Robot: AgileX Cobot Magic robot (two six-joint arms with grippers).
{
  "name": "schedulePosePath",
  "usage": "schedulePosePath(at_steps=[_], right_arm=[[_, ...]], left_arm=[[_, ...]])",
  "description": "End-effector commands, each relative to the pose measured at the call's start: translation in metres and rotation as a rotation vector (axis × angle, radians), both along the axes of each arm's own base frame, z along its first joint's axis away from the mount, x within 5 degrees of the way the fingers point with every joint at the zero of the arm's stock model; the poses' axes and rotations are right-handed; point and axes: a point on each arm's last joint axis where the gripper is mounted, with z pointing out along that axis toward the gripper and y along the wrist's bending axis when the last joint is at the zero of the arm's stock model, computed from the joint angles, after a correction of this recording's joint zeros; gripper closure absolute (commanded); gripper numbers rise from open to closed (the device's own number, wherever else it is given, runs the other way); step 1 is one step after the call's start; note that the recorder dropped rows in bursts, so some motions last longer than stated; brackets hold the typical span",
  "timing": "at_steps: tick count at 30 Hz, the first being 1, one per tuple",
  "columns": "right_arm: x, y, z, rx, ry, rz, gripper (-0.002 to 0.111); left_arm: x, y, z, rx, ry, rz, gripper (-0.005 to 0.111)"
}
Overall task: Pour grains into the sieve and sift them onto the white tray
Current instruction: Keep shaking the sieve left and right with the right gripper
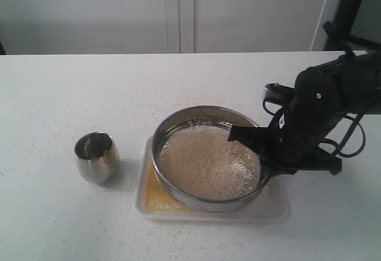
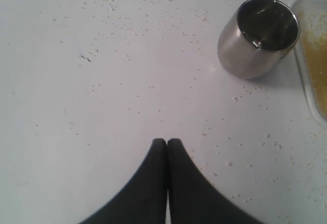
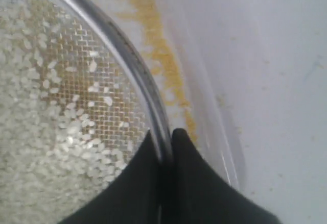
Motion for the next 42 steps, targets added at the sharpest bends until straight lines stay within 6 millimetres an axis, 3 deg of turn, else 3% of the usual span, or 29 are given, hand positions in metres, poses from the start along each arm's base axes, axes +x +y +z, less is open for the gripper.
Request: schedulePosePath(at_steps=[1, 3, 7, 12, 15, 17, 21, 24, 25, 26, 28, 29, 30, 31, 32, 34, 35, 37, 38, 42], right_arm=[[0.009, -0.014, 0.002, 0.004, -0.014, -0.155, 0.108], [0.008, -0.010, 0.002, 0.038, -0.002, -0.153, 0.108], [0.003, 0.012, 0.004, 0.027, -0.064, 0.083, 0.108], [0.010, -0.006, -0.002, 0.063, -0.011, -0.164, 0.108], [0.003, 0.014, 0.000, 0.086, -0.023, 0.046, 0.108], [0.004, 0.012, -0.001, 0.037, -0.048, 0.118, 0.108], [0.011, -0.009, -0.002, 0.060, -0.009, -0.144, 0.108], [0.003, 0.012, 0.002, 0.056, -0.039, 0.083, 0.108], [0.004, 0.009, 0.002, 0.040, -0.053, 0.086, 0.108], [0.010, -0.005, 0.002, 0.017, -0.051, -0.016, 0.108], [0.012, -0.012, 0.002, 0.053, -0.026, -0.134, 0.108], [0.010, -0.007, 0.002, 0.072, -0.019, -0.106, 0.108], [0.004, 0.008, 0.003, 0.075, -0.033, 0.033, 0.108], [0.005, 0.009, 0.003, 0.040, -0.060, 0.100, 0.108], [0.007, 0.004, 0.002, 0.015, -0.066, 0.077, 0.108], [0.012, -0.014, 0.001, 0.032, -0.034, -0.132, 0.108], [0.010, -0.009, 0.002, 0.073, -0.016, -0.130, 0.108], [0.001, 0.014, 0.003, 0.076, -0.034, 0.108, 0.108], [0.002, 0.014, 0.003, 0.052, -0.055, 0.142, 0.108], [0.011, -0.009, 0.001, 0.057, -0.038, -0.108, 0.108]], left_arm=[[-0.002, 0.000, -0.002, -0.011, 0.010, 0.005, 0.107], [-0.002, 0.000, -0.002, -0.011, 0.010, 0.005, 0.107], [-0.002, 0.000, -0.002, -0.011, 0.010, 0.005, 0.107], [-0.002, 0.000, -0.002, -0.011, 0.010, 0.005, 0.107], [-0.002, 0.000, -0.002, -0.011, 0.010, 0.005, 0.107], [-0.002, 0.000, -0.002, -0.011, 0.010, 0.005, 0.107], [-0.002, 0.000, -0.002, -0.011, 0.010, 0.005, 0.107], [-0.002, 0.000, -0.002, -0.011, 0.010, 0.005, 0.107], [-0.002, 0.000, -0.002, -0.011, 0.010, 0.005, 0.107], [-0.002, 0.000, -0.002, -0.011, 0.010, 0.005, 0.107], [-0.002, 0.000, -0.002, -0.011, 0.010, 0.005, 0.107], [-0.002, 0.000, -0.002, -0.011, 0.010, 0.005, 0.107], [-0.002, 0.000, -0.002, -0.011, 0.010, 0.005, 0.107], [-0.002, 0.000, -0.002, -0.011, 0.010, 0.005, 0.107], [-0.002, 0.000, -0.002, -0.011, 0.010, 0.005, 0.107], [-0.002, 0.000, -0.002, -0.011, 0.010, 0.005, 0.107], [-0.002, 0.000, -0.002, -0.011, 0.010, 0.005, 0.107], [-0.002, 0.000, -0.002, -0.011, 0.010, 0.005, 0.107], [-0.002, 0.000, -0.002, -0.011, 0.010, 0.005, 0.107], [-0.002, 0.000, -0.002, -0.011, 0.010, 0.005, 0.107]])
